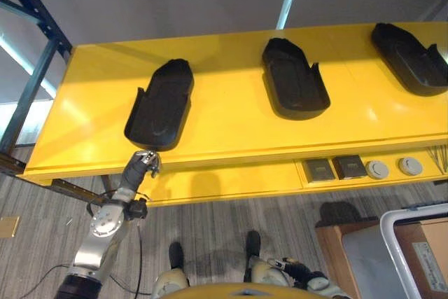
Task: Move parts from the plastic box to the shelf.
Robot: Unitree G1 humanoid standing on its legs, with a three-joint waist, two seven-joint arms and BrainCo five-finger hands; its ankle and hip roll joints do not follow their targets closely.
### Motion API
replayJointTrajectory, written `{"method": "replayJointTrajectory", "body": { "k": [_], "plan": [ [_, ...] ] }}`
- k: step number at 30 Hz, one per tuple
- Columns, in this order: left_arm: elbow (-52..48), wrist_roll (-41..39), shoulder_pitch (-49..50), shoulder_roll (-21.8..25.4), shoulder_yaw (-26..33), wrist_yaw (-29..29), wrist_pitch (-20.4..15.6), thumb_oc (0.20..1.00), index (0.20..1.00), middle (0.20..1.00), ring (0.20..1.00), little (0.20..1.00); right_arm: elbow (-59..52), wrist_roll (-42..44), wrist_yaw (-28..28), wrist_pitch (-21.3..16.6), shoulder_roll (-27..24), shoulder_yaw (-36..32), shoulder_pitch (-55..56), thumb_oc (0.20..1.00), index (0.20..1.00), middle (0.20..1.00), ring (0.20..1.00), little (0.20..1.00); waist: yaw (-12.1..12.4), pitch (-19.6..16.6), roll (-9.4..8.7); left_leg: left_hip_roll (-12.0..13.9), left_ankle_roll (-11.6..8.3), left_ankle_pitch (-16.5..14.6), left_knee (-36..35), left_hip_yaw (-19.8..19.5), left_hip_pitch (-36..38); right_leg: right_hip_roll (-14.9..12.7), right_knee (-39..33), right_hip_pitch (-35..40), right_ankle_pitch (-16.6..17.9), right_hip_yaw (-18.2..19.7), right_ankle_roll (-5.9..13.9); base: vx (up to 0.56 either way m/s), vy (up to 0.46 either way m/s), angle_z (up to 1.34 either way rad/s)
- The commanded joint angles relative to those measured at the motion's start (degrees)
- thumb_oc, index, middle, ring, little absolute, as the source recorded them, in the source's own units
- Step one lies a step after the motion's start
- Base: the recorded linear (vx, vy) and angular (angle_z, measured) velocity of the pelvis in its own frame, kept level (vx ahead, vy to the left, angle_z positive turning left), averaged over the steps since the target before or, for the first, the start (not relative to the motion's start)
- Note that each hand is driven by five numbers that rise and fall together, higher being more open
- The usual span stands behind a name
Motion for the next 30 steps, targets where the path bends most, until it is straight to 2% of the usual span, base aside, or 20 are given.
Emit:
{"method": "replayJointTrajectory", "body": {
  "k": [1,9,12,16,30],
  "plan": [
    [-3.2,0.0,-8.8,0.8,3.7,1.9,-4.5,0.2,0.2,0.2,0.2,0.2,1.6,0.8,-0.3,1.2,2.1,2.1,-0.9,1.0,1.0,1.0,1.0,1.0,-1.5,1.4,-1.81,1.5,0.91,-4.7,0.1,-1.2,1.0,-2.0,1.6,3.5,-9.1,0.3,2.53,0.03,-0.001,-0.03],
    [-1.9,-1.2,-11.2,1.0,3.6,2.6,-4.4,0.2,0.2,0.2,0.2,0.2,1.7,2.1,-0.4,1.3,2.2,1.8,-2.0,1.0,1.0,1.0,1.0,1.0,-1.7,1.2,-1.88,1.8,1.01,-4.6,0.1,-1.3,-0.1,-1.6,2.2,1.7,-9.1,1.3,2.45,0.02,0.005,-0.04],
    [-7.0,-7.3,-12.1,0.3,4.2,0.7,-5.7,0.2,0.2,0.2,0.2,0.2,1.8,2.2,-0.2,1.1,2.4,2.1,-1.8,1.0,1.0,1.0,1.0,1.0,-1.8,1.2,-1.99,1.7,1.07,-4.6,0.1,-1.4,-0.4,-1.5,2.1,1.3,-9.0,1.6,2.49,0.02,0.006,-0.02],
    [-11.4,-9.7,-11.1,-0.3,5.4,0.4,-6.7,0.2,0.2,0.2,0.2,0.2,2.2,2.3,0.1,1.0,2.5,1.9,-1.4,1.0,1.0,1.0,1.0,1.0,-1.6,1.2,-2.11,1.6,1.13,-4.7,0.1,-1.3,-0.3,-1.6,1.7,1.4,-8.8,1.8,2.49,0.02,0.0,-0.05],
    [-10.6,-6.0,-7.9,0.8,7.8,2.7,-3.8,0.2,0.2,0.2,0.2,0.2,2.1,2.9,0.1,1.5,2.3,1.2,-1.7,1.0,1.0,1.0,1.0,1.0,-0.7,1.1,-1.3,1.4,1.18,-4.8,0.1,-2.0,-0.6,-1.7,0.4,2.5,-8.9,1.2,2.54,0.01,0.002,-0.01]
  ]
}}
